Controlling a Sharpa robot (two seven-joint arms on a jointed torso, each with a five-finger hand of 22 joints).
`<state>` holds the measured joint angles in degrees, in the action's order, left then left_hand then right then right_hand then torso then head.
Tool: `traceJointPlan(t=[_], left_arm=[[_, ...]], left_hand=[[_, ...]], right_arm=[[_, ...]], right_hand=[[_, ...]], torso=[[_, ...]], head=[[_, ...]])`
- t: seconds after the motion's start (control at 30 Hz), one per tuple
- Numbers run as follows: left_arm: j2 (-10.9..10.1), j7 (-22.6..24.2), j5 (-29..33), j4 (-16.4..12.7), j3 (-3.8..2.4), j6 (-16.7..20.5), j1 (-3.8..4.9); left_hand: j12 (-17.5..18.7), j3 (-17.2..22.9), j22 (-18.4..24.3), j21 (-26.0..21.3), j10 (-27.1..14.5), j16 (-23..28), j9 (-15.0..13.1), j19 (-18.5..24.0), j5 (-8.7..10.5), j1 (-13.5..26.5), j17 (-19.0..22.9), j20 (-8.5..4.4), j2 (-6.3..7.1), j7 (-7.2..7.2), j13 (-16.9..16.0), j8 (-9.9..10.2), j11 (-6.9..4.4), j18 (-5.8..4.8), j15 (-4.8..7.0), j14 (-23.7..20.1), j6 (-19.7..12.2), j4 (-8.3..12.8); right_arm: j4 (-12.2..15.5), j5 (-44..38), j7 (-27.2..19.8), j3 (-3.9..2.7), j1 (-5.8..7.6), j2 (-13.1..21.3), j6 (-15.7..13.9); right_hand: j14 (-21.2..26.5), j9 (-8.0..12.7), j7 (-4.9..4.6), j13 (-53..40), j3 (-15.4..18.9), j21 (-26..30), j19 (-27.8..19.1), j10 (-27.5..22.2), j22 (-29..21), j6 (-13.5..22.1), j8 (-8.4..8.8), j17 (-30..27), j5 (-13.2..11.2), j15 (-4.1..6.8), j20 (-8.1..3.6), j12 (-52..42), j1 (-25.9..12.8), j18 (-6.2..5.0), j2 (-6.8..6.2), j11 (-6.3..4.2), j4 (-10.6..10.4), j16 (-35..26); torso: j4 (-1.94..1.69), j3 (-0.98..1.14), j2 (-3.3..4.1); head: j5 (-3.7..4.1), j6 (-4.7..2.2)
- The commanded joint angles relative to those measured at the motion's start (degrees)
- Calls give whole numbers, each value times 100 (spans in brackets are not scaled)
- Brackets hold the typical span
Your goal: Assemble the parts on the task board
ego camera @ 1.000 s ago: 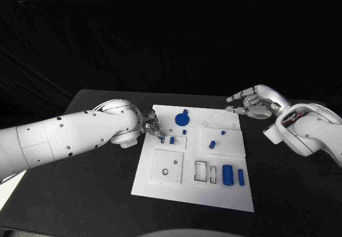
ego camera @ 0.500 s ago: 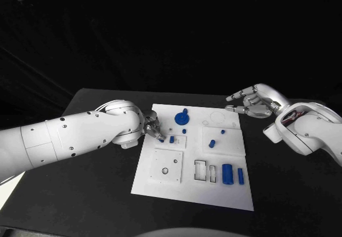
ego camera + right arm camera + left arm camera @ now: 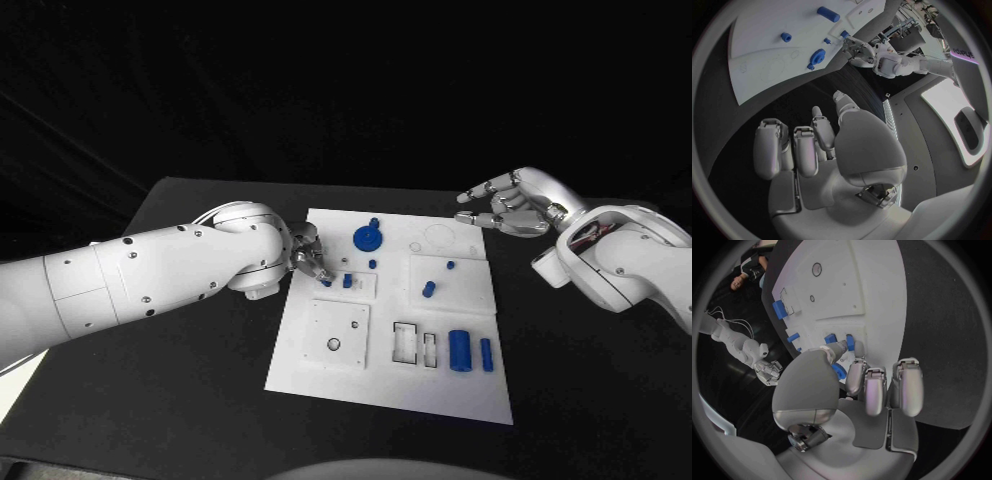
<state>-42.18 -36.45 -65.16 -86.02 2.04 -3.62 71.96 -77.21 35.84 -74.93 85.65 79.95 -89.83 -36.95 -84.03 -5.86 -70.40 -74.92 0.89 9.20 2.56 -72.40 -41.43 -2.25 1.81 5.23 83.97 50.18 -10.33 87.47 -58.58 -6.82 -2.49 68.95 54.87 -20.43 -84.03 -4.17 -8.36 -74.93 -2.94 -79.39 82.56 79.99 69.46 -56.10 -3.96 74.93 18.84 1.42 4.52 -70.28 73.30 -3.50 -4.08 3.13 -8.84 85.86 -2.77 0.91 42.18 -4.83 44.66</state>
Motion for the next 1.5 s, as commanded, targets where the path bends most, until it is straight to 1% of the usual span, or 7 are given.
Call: traceJointPlan(t=[0.03,0.2,0.37,0.57,0.77,1.0,1.5], left_arm=[[4,-45,-58,-24,20,-103,-34],[-6,-50,-53,-36,20,-211,-35],[-19,-54,-21,-20,20,-310,-35],[-26,-59,4,3,19,-331,-35],[-28,-67,15,14,19,-320,-34],[-16,-73,21,35,19,-303,-34],[46,-81,13,94,19,-314,-33]], left_hand=[[2,480,-883,15,38,-17,-4,-381,22,-1,-1508,-12,-50,-80,2,-24,-1,-34,24,603,39,445],[-14,467,-889,19,51,-17,-11,-383,43,29,-1508,-16,-22,-94,-18,-54,-9,-36,29,603,74,451],[-19,432,-896,21,57,-17,-16,-384,42,89,-1508,-28,83,-128,-25,-97,-33,-37,48,603,129,473],[-46,305,-917,33,83,-17,0,-392,-55,268,-1508,-56,193,-172,-56,-131,-71,-41,81,603,207,410],[-49,204,-933,42,91,-17,11,-398,-80,370,-1508,-74,202,-191,-58,-148,-88,-44,98,603,248,355],[-62,14,-952,52,106,-17,26,-406,-88,521,-1508,-94,207,-211,-73,-170,-107,-49,118,603,287,260],[-112,-278,-1003,84,152,-17,49,-426,-93,714,-1508,-113,210,-232,-136,-200,-125,-60,135,603,340,90]], right_arm=[[9,-3,-53,-1,-4,-3,69],[8,-2,-54,-1,-4,-2,79],[7,-1,-56,-1,-4,1,88],[6,-1,-56,-1,-4,4,88],[8,-1,-53,-1,-4,4,90],[10,-1,-52,-1,-4,6,90],[21,-1,-67,-1,-4,9,74]], right_hand=[[-442,-7,7,-190,43,36,-33,-40,-6,-10,1,875,35,-25,10,24,-33,-63,5,13,-5,-18],[-440,-7,7,-188,50,41,-36,-43,-14,-8,1,870,31,-25,10,27,-30,-65,8,13,-7,-24],[-440,-7,7,-188,50,41,-36,-43,-14,-8,1,870,31,-25,10,27,-30,-65,8,13,-7,-24],[-440,-7,7,-188,50,41,-36,-43,-14,-8,1,870,31,-25,10,27,-30,-65,8,13,-7,-24],[-440,-7,7,-188,50,41,-36,-43,-14,-8,1,870,31,-25,10,27,-30,-65,8,13,-7,-24],[-440,-7,7,-188,50,41,-36,-43,-14,-8,1,870,31,-25,10,27,-30,-65,8,13,-7,-24],[-438,-7,7,-180,49,48,-39,-50,-23,-9,0,859,43,-24,9,38,-16,-66,21,12,-4,-33]], torso=[[-3,-1,2],[-3,0,-5],[-1,2,-5],[0,1,-2],[5,3,-5],[-2,0,-3],[5,8,-6]], head=[[-4,12],[-2,28],[-8,35],[-12,40],[-25,50],[-19,56],[-11,72]])
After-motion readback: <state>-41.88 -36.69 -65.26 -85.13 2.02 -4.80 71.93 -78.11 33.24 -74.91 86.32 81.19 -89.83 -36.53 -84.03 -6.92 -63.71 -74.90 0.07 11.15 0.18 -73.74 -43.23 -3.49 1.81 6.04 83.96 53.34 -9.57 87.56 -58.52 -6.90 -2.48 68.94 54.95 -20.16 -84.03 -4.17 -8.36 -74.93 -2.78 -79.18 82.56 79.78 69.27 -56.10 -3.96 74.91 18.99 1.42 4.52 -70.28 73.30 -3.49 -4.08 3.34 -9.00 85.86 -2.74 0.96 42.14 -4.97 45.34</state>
